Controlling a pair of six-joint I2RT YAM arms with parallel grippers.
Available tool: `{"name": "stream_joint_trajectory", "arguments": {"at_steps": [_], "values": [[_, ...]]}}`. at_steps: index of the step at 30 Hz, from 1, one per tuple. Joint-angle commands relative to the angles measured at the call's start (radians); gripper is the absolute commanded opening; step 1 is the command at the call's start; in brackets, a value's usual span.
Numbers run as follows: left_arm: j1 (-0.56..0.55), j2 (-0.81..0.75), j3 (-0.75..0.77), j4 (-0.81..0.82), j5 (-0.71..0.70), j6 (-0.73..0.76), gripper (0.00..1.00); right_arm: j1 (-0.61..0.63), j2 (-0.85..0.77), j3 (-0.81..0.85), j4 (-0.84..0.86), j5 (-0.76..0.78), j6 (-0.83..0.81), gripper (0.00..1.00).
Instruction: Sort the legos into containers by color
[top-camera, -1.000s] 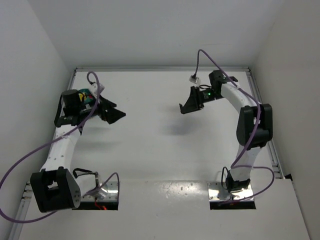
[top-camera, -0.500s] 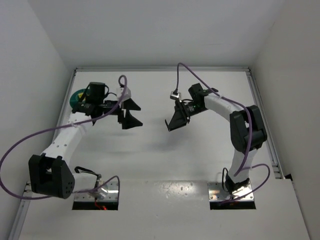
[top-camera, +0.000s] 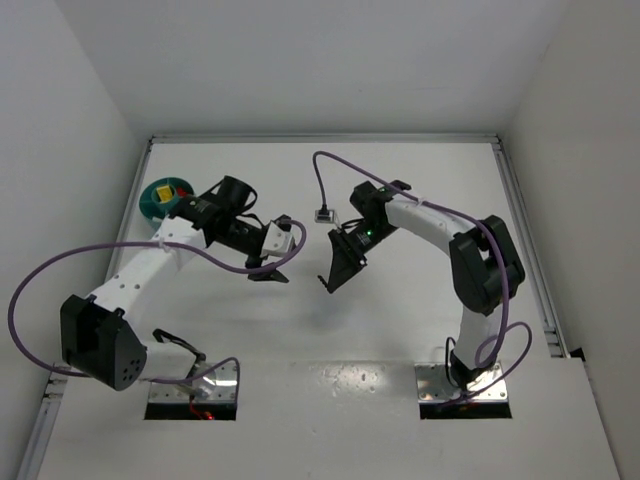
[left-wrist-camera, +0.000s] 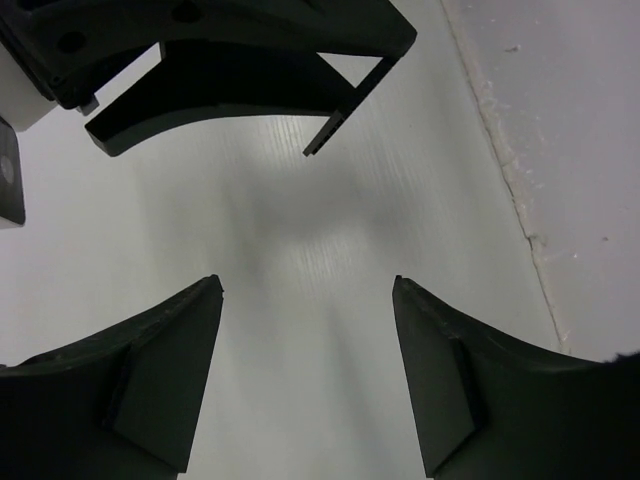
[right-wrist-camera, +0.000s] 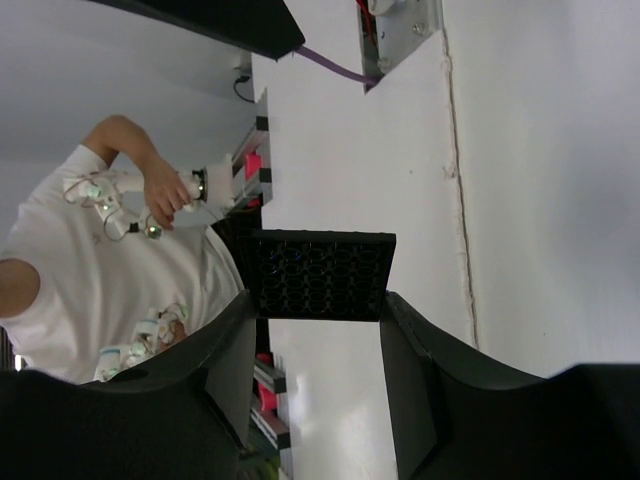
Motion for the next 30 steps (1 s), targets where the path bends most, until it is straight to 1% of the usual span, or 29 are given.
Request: {"name": "stream_joint_trajectory", "arguments": {"at_steps": [1,2,7,11,16,26,29,30], "values": [[-0.009,-0.003,0.033,-0.052,0.044,0.121,0.74,0.005,0.005,0.045,-0.056,0.014,-0.095,0.14],[-0.018,-0.003,0.033,-0.043,0.044,0.086,0.72,0.014,0.005,0.045,-0.069,0.014,-0.106,0.14],[-0.038,-0.003,0.042,-0.034,0.067,0.066,0.65,0.045,0.054,0.089,-0.098,0.014,-0.127,0.14],[-0.050,-0.012,0.042,-0.008,0.067,0.033,0.65,0.057,0.074,0.112,-0.119,0.004,-0.140,0.14],[-0.050,-0.012,0.042,-0.008,0.095,0.004,0.60,0.066,0.094,0.151,-0.138,-0.006,-0.150,0.14],[-0.138,-0.012,0.042,-0.008,0.085,-0.019,0.58,0.075,0.157,0.212,-0.168,-0.036,-0.159,0.14],[-0.159,-0.012,0.051,-0.008,0.085,-0.019,0.53,0.075,0.166,0.224,-0.193,-0.046,-0.179,0.14],[-0.159,-0.012,0.051,-0.008,0.076,-0.019,0.53,0.085,0.166,0.235,-0.193,-0.055,-0.179,0.14]]}}
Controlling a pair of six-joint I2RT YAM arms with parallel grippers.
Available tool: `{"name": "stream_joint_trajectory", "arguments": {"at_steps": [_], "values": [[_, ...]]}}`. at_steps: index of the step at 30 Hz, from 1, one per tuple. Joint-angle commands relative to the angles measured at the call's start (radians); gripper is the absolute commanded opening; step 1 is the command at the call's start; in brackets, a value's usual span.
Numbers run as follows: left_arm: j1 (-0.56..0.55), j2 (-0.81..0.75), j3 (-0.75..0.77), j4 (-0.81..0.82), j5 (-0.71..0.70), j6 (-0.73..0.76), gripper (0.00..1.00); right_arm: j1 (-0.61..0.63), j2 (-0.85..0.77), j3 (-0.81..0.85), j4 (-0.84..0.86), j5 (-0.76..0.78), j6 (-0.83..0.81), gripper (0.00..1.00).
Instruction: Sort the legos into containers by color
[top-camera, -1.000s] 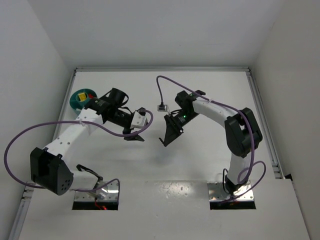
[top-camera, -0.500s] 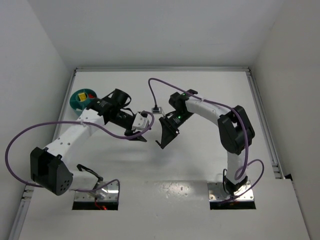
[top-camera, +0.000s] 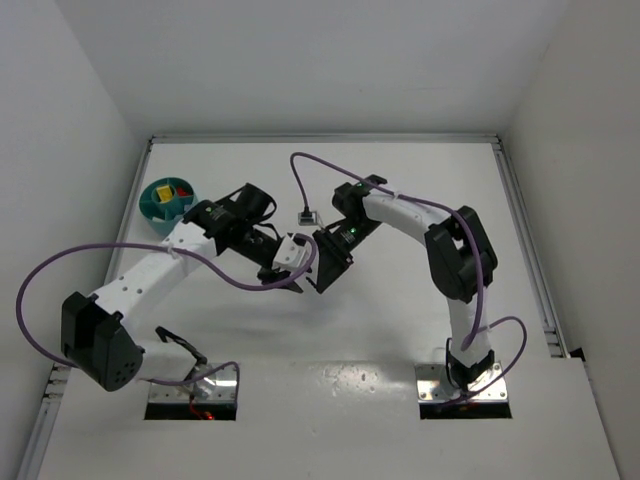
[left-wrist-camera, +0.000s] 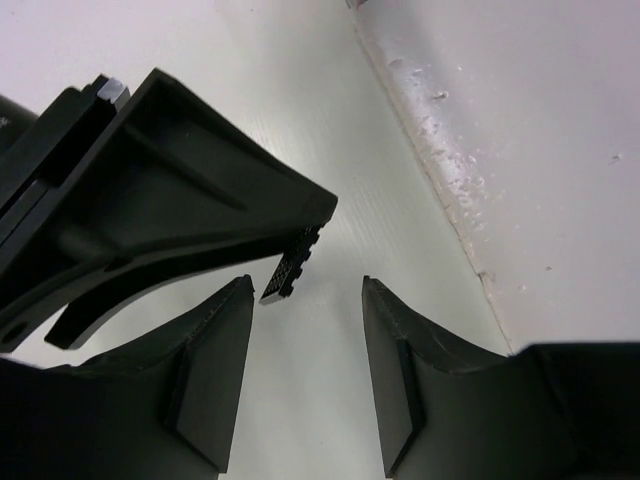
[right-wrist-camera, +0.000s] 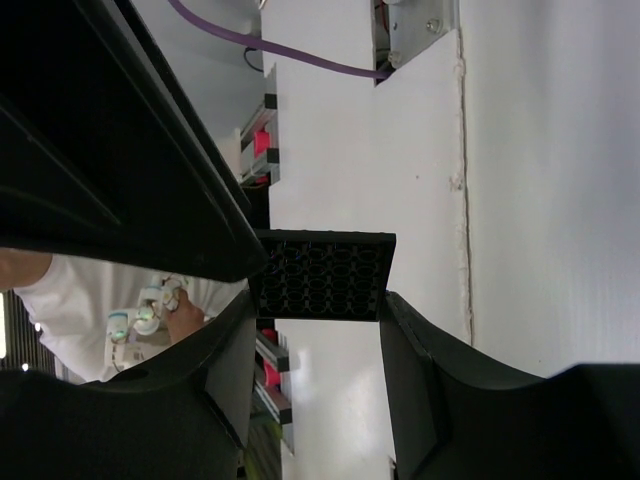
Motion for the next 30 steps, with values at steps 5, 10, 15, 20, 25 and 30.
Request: {"name": "stream_joint_trajectory", "arguments": {"at_steps": [5,10,15,20,25,30], "values": [[-0.035,-0.003,0.033,0.021,0.027,0.000,0.50,0.018,-0.010,0.051,-0.017,-0.062,-0.052,0.14],[-0.046,-0.003,0.033,0.043,0.018,-0.029,0.48,0.027,-0.032,0.051,-0.017,-0.062,-0.052,0.14],[-0.055,0.006,0.033,0.052,0.007,-0.047,0.44,0.027,-0.051,0.051,-0.017,-0.053,-0.052,0.13],[-0.090,0.016,0.024,0.061,-0.051,-0.061,0.32,0.027,-0.052,0.051,-0.017,-0.053,-0.052,0.13],[-0.121,0.016,0.005,0.061,-0.091,-0.061,0.26,0.027,-0.061,0.051,-0.017,-0.053,-0.052,0.13],[-0.152,0.016,-0.004,0.061,-0.163,-0.061,0.09,0.027,-0.061,0.051,-0.017,-0.044,-0.052,0.13]]}}
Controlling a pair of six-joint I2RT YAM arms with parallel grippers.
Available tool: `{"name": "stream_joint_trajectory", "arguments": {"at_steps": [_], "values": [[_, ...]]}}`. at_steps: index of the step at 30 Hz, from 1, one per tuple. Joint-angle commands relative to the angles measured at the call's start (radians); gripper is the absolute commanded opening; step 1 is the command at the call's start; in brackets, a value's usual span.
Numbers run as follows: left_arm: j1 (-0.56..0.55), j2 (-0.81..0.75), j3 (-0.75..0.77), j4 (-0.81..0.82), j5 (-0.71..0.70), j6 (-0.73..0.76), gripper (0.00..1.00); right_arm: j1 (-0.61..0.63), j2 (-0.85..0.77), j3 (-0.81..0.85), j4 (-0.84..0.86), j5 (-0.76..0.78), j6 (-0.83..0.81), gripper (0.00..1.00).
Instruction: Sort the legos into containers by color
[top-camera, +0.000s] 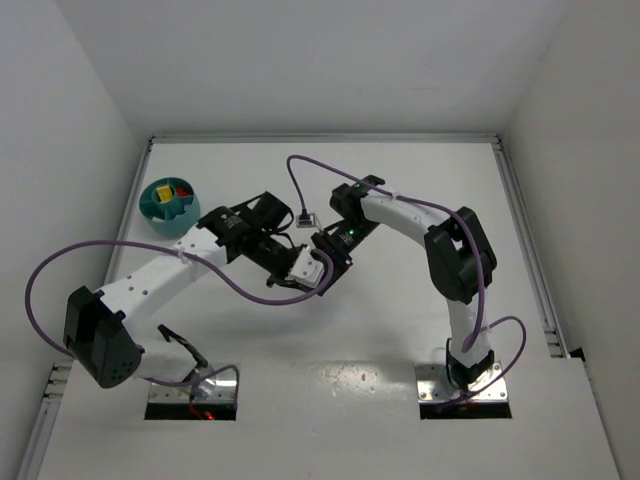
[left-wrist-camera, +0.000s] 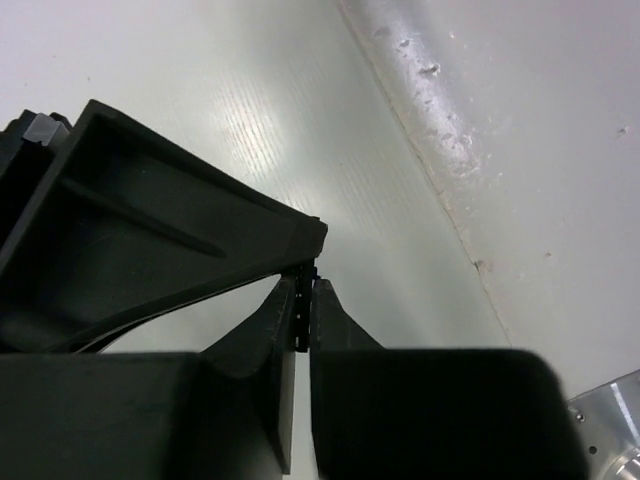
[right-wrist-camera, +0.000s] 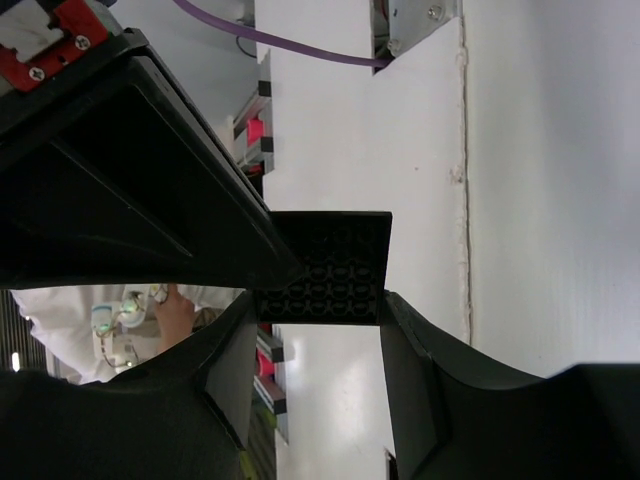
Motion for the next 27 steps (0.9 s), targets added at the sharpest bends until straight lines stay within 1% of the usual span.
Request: {"name": "stream_joint_trajectory", "arguments": {"at_steps": [1,2,3,6,7,9,11,13,14,17,18,20,21,24,25,26,27], "values": [[-0.035,-0.001,-0.007,0.030,-0.050,0.010,0.06,0.008,-0.070,0.035,0.007,-0.052,-0.032,0.13],[-0.036,-0.001,-0.007,0.030,-0.050,0.010,0.00,0.008,-0.070,0.035,0.007,-0.052,-0.032,0.13],[-0.036,-0.001,-0.007,0.030,-0.061,0.001,0.00,0.008,-0.070,0.035,0.007,-0.041,-0.032,0.14],[-0.036,-0.001,-0.007,0.041,-0.072,-0.009,0.00,0.008,-0.070,0.035,0.007,-0.020,-0.023,0.24],[-0.036,-0.001,-0.007,0.041,-0.072,-0.009,0.00,0.008,-0.081,0.035,0.007,-0.020,-0.023,0.36],[-0.036,-0.001,-0.007,0.041,-0.081,-0.021,0.00,-0.013,-0.093,0.026,0.016,-0.009,-0.023,0.48],[-0.036,-0.012,-0.007,0.041,-0.090,-0.030,0.00,-0.023,-0.102,0.026,0.016,0.040,-0.023,0.60],[-0.036,-0.024,-0.026,0.041,-0.090,-0.030,0.00,-0.032,-0.125,0.038,0.016,0.052,-0.023,0.65],[-0.036,-0.035,-0.026,0.041,-0.090,-0.039,0.00,-0.044,-0.126,0.038,0.016,0.061,-0.023,0.70],[-0.036,-0.053,-0.035,0.041,-0.090,-0.052,0.00,-0.065,-0.147,0.038,0.007,0.072,-0.023,0.75],[-0.036,-0.053,-0.035,0.041,-0.090,-0.052,0.00,-0.066,-0.147,0.024,0.020,0.072,-0.023,0.75],[-0.036,-0.064,-0.035,0.041,-0.101,-0.065,0.00,-0.091,-0.158,0.010,0.060,0.098,0.040,0.75],[-0.036,-0.075,-0.035,0.050,-0.101,-0.082,0.00,-0.104,-0.158,-0.011,0.092,0.112,0.072,0.77],[0.001,-0.118,-0.044,0.059,-0.111,-0.128,0.00,-0.170,-0.167,-0.072,0.253,0.193,0.242,0.77],[0.036,-0.133,-0.067,0.060,-0.111,-0.160,0.00,-0.200,-0.176,-0.086,0.323,0.250,0.278,0.77],[0.058,-0.150,-0.076,0.075,-0.127,-0.185,0.00,-0.211,-0.176,-0.100,0.359,0.282,0.345,0.77],[0.082,-0.168,-0.086,0.104,-0.168,-0.219,0.00,-0.222,-0.187,-0.111,0.382,0.316,0.364,0.77]]}}
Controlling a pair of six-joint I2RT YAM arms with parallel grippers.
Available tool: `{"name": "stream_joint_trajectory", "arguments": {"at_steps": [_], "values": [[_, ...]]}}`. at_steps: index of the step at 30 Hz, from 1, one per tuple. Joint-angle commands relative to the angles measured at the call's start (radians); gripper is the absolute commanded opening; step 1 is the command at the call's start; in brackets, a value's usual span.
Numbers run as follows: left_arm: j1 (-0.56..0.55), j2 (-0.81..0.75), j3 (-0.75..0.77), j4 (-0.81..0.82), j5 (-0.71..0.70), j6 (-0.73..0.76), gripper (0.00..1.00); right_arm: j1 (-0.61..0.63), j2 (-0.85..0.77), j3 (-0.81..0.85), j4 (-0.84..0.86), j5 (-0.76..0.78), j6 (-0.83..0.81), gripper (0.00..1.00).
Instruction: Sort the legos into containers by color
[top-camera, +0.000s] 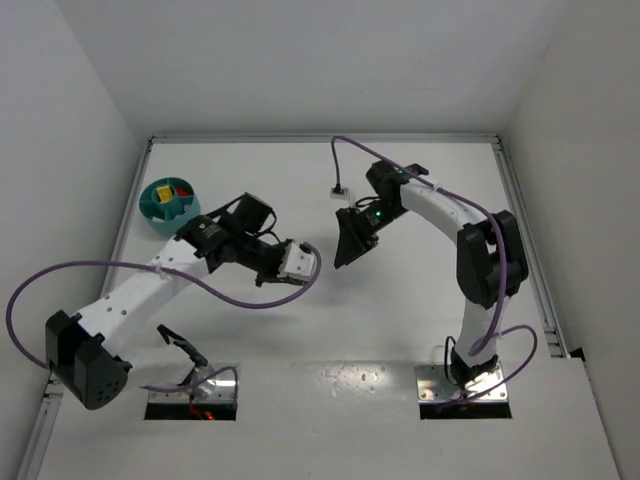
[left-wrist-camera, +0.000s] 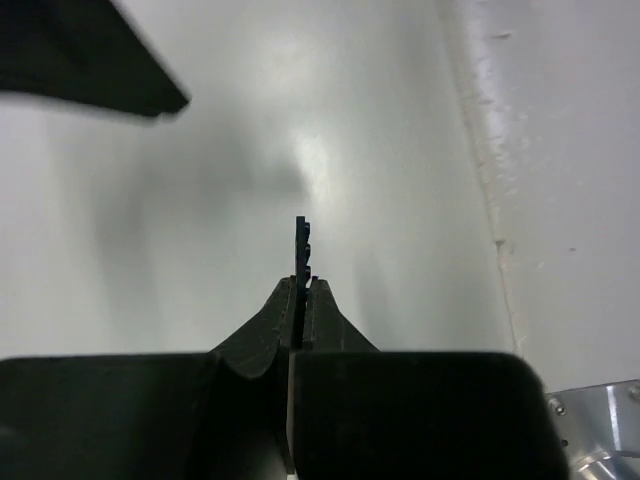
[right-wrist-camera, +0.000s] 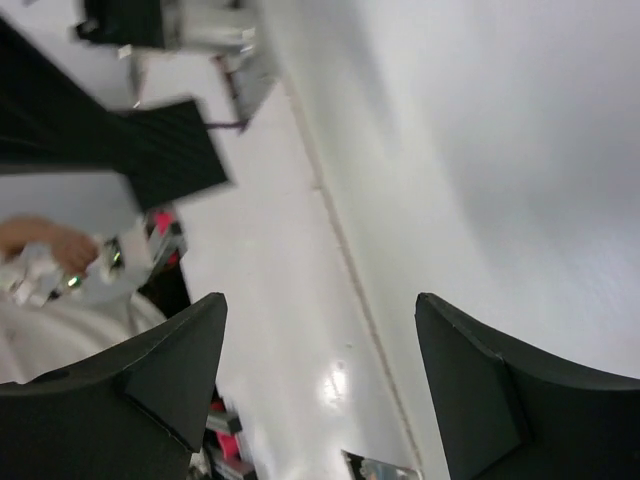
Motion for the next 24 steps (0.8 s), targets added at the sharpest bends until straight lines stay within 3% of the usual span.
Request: {"name": "stream_joint_trajectory", "arguments": {"at_steps": [1,3,7,9,10,12,13,16,19,22,24], "values": [[0.121,-0.096,-0.034,0.050,-0.082,-0.132,0.00,-0.060,-0.048,-0.028,0.184,0.151,0.153,0.77],[0.199,-0.150,-0.035,0.075,-0.120,-0.165,0.00,-0.071,-0.039,-0.017,0.170,0.168,0.139,0.77],[0.489,-0.211,-0.070,0.142,-0.209,-0.246,0.00,-0.081,0.039,0.053,0.055,0.177,0.053,0.77],[0.581,-0.211,-0.070,0.156,-0.226,-0.237,0.00,-0.081,0.050,0.064,0.055,0.177,0.053,0.77],[0.782,-0.146,0.018,0.147,-0.196,-0.228,0.00,-0.091,0.050,0.064,0.055,0.177,0.053,0.77],[0.841,-0.074,0.053,0.130,-0.144,-0.228,0.00,-0.091,0.050,0.064,0.055,0.177,0.053,0.77],[0.958,-0.031,0.135,0.116,-0.110,-0.228,0.00,-0.091,0.050,0.064,0.055,0.177,0.041,0.77],[1.173,0.184,0.345,0.032,0.025,-0.241,0.00,-0.091,0.041,0.064,0.055,0.177,0.030,0.77],[1.310,0.415,0.579,-0.122,0.151,-0.148,0.00,-0.091,0.031,0.064,0.055,0.177,0.019,0.77],[1.333,0.587,0.772,-0.221,0.133,-0.120,0.00,-0.091,0.013,0.046,0.055,0.168,0.008,0.77],[1.342,0.630,0.814,-0.234,0.108,-0.102,0.00,-0.091,0.013,0.046,0.067,0.177,0.008,0.77]]}}
